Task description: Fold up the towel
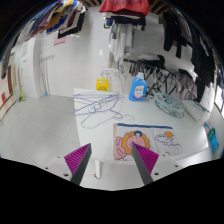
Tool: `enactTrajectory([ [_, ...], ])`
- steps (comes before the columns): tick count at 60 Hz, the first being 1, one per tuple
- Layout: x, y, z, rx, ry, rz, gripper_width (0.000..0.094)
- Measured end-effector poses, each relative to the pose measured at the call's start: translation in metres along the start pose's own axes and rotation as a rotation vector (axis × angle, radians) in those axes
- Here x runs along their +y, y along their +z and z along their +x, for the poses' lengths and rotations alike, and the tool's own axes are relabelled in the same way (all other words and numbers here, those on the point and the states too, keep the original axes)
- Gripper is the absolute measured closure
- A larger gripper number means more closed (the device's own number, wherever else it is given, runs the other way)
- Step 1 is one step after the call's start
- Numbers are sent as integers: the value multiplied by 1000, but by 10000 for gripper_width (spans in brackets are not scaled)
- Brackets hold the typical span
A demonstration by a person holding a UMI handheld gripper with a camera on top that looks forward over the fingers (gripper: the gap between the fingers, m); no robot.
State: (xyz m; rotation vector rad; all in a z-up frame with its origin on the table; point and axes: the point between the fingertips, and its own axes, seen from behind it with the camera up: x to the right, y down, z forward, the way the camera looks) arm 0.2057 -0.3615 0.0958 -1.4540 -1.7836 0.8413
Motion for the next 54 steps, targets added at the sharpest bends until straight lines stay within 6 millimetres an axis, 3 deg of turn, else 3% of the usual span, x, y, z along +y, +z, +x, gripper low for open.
enactTrajectory([
  [8,2,61,4,7,-28,1,81],
  [15,15,112,9,14,-35,-37,81],
  [23,29,148,21,33,-31,-89,80],
  [27,27,151,20,9,-9,-80,117],
  [29,29,154,18,-10,12,-88,180],
  [32,31,154,14,-34,29,-103,363],
  [34,30,153,18,-13,3,-109,542],
  [36,29,154,26,24,-48,-115,818],
  [37,29,154,32,52,-78,-119,890],
  [48,26,151,33,41,-111,-159,922],
  [54,-2,142,38,10,-51,-119,926],
])
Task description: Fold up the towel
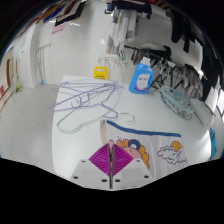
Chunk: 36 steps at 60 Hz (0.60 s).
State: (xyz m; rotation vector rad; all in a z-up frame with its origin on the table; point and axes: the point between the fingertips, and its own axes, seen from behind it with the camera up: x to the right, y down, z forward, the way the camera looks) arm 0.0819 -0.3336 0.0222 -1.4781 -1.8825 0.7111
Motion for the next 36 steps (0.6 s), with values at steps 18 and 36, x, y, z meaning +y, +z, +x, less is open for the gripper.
enactTrajectory([
  [18,-59,-46,135,32,173,108,925],
  [36,19,-7,243,173,116,17,923],
])
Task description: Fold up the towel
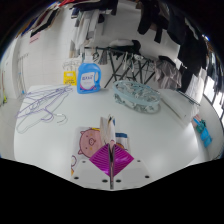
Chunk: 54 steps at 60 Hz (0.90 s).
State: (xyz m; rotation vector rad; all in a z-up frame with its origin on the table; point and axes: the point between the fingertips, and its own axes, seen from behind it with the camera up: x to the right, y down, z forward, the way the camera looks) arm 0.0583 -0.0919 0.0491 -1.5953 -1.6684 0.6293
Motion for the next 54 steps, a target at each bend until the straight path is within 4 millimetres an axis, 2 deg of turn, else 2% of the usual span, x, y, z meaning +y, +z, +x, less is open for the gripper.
enactTrajectory([
  [5,12,10,14,25,-14,-10,880],
  [6,14,11,16,30,-6,-16,791],
  [8,18,10,24,57,21,-30,515],
  [9,20,8,28,72,34,-39,317],
  [10,22,5,29,83,44,-43,165],
  [11,22,1,30,88,54,-41,60],
  [13,19,-9,30,84,69,-35,126],
  [16,13,-35,27,76,88,-23,93],
  [21,5,-98,12,48,89,8,85],
  [30,10,-228,-32,-33,40,62,87],
  [37,24,-296,-51,-33,39,83,86],
  [40,37,-321,-57,-41,52,80,88],
  [45,46,-342,-69,-44,76,70,82],
  [50,63,-356,-69,-26,69,62,88],
  [54,69,-358,-75,-37,50,56,87],
])
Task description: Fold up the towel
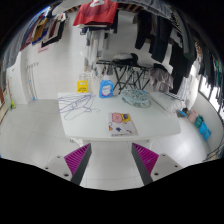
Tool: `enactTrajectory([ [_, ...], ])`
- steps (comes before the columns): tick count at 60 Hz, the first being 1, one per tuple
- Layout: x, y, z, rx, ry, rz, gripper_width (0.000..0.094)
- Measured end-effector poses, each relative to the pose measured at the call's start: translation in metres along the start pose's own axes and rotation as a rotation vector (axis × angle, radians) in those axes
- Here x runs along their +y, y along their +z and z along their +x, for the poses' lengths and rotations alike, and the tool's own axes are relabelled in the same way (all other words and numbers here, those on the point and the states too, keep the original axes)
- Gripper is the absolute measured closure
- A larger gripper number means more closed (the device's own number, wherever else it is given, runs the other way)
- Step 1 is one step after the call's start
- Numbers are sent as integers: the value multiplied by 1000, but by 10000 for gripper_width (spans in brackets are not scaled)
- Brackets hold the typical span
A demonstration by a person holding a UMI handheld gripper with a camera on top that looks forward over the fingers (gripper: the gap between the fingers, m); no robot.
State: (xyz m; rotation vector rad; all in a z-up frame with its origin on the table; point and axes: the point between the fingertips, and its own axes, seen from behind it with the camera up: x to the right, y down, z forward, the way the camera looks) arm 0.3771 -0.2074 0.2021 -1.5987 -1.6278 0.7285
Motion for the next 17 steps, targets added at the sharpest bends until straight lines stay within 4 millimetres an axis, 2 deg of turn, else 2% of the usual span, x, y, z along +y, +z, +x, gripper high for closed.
enactTrajectory([
  [5,12,-2,6,21,-23,-7,87],
  [17,5,1,11,22,-24,-2,87],
])
